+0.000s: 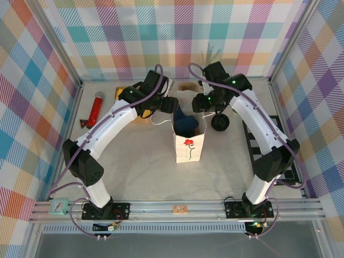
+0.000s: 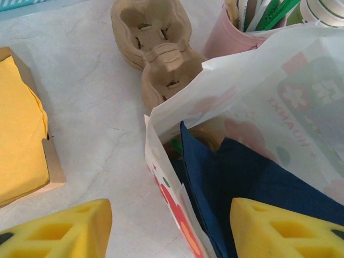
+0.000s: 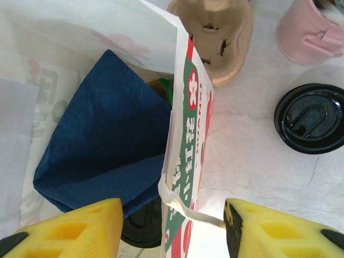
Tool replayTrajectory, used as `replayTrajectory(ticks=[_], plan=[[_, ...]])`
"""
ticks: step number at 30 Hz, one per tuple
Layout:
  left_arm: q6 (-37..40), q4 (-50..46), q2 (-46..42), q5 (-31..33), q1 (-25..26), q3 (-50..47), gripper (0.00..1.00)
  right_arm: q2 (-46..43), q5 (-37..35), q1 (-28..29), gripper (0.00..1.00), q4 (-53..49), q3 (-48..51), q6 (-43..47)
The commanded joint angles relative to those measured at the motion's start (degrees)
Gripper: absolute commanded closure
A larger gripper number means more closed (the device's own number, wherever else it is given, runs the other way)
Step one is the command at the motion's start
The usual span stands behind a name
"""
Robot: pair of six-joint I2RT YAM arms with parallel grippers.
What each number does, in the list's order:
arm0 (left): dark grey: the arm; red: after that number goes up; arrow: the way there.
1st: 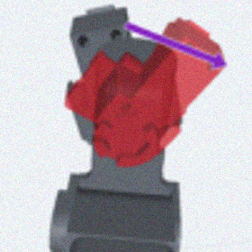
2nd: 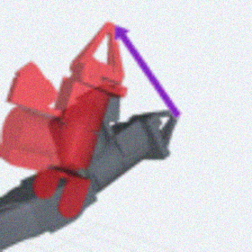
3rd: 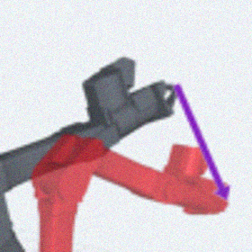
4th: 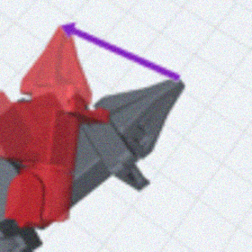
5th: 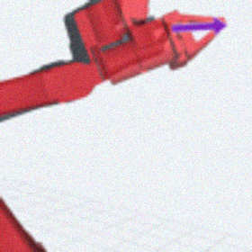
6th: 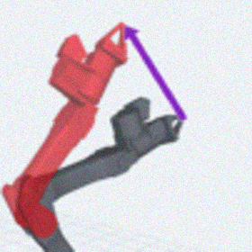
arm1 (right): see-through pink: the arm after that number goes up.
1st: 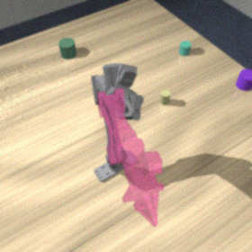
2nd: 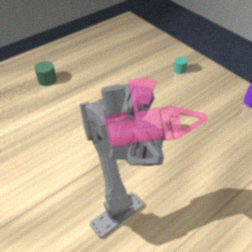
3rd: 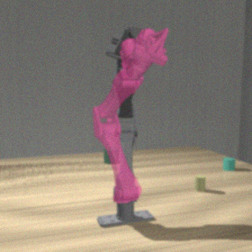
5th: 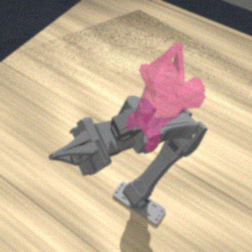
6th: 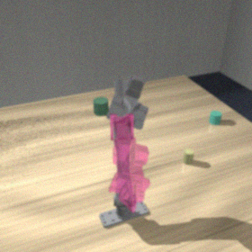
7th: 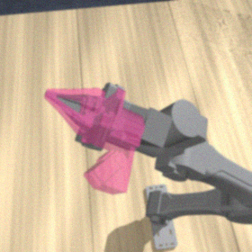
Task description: Pack the takeout coffee
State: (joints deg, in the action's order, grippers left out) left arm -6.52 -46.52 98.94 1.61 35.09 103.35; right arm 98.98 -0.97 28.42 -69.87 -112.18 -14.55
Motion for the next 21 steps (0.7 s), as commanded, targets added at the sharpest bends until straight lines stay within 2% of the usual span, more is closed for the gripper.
replayTrajectory(ticks=[1, 10, 21], plan=[[0.5, -0.9, -2.9, -0.2, -0.4, 2.4, 0.37, -1.0, 0.0, -0.5, 0.45, -1.1, -2.8, 0.1], [0.9, 2.3, -7.7, -1.6, -0.4, 2.3, 0.32, -4.0, -0.9, -0.5, 0.37, -1.2, -4.4, 0.8], [1.3, 9.1, -16.7, 1.0, -0.4, -4.1, 0.29, -10.2, -2.5, -0.5, 0.30, 2.8, -1.4, 1.4]])
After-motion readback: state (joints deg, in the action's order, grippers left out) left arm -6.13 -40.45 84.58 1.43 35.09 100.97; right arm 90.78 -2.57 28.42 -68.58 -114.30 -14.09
